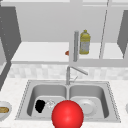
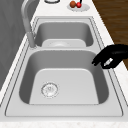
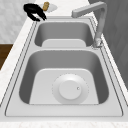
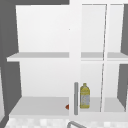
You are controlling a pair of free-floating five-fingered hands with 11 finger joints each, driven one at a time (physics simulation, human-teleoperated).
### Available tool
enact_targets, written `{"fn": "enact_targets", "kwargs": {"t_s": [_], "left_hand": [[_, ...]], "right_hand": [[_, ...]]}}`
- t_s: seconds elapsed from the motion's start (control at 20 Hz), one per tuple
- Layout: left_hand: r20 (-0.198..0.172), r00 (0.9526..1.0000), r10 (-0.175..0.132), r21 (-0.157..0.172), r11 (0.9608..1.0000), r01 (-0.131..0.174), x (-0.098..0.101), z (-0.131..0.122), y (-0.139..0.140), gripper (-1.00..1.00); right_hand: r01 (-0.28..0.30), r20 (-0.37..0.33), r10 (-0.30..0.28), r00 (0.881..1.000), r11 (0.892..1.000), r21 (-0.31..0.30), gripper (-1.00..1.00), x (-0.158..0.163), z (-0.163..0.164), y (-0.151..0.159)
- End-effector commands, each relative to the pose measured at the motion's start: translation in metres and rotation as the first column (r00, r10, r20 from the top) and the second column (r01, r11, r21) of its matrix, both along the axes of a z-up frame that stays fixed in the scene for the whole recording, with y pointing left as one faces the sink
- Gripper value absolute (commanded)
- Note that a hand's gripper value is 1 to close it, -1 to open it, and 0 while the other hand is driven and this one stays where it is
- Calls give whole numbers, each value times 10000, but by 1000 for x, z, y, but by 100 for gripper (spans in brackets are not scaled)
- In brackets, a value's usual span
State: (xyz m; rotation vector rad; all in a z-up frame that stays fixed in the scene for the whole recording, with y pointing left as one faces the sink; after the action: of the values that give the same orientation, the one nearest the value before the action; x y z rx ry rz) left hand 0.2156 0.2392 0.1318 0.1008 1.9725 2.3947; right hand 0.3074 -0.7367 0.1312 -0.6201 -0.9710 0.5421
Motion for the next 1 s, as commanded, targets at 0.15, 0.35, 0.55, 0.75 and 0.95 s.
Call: {"fn": "enact_targets", "kwargs": {"t_s": [0.15, 0.35, 0.55, 0.75, 0.95], "left_hand": [[0, 10000, 0, 0, 10000, 0, 0, 0, 0, 0], [0, 10000, 0, 0, 10000, 0, 0, 0, 0, 0], [0, 10000, 0, 0, 10000, 0, 0, 0, 0, 0], [0, 10000, 0, 0, 10000, 0, 0, 0, 0, 0], [0, 10000, 0, 0, 10000, 0, 0, 0, 0, 0]], "right_hand": [[3, 0, -3, 10000, 9822, -1880, -100, -16, -1, 19], [13, -17, -18, 10000, 9589, -2839, -100, -19, -2, 34], [-77, -393, -76, 9992, 9272, -3744, -100, -19, -8, 54], [-192, -885, -219, 9958, 8983, -4389, -100, -19, -8, 74], [-353, -1335, -334, 9905, 8758, -4814, -100, -16, -7, 87]]}}
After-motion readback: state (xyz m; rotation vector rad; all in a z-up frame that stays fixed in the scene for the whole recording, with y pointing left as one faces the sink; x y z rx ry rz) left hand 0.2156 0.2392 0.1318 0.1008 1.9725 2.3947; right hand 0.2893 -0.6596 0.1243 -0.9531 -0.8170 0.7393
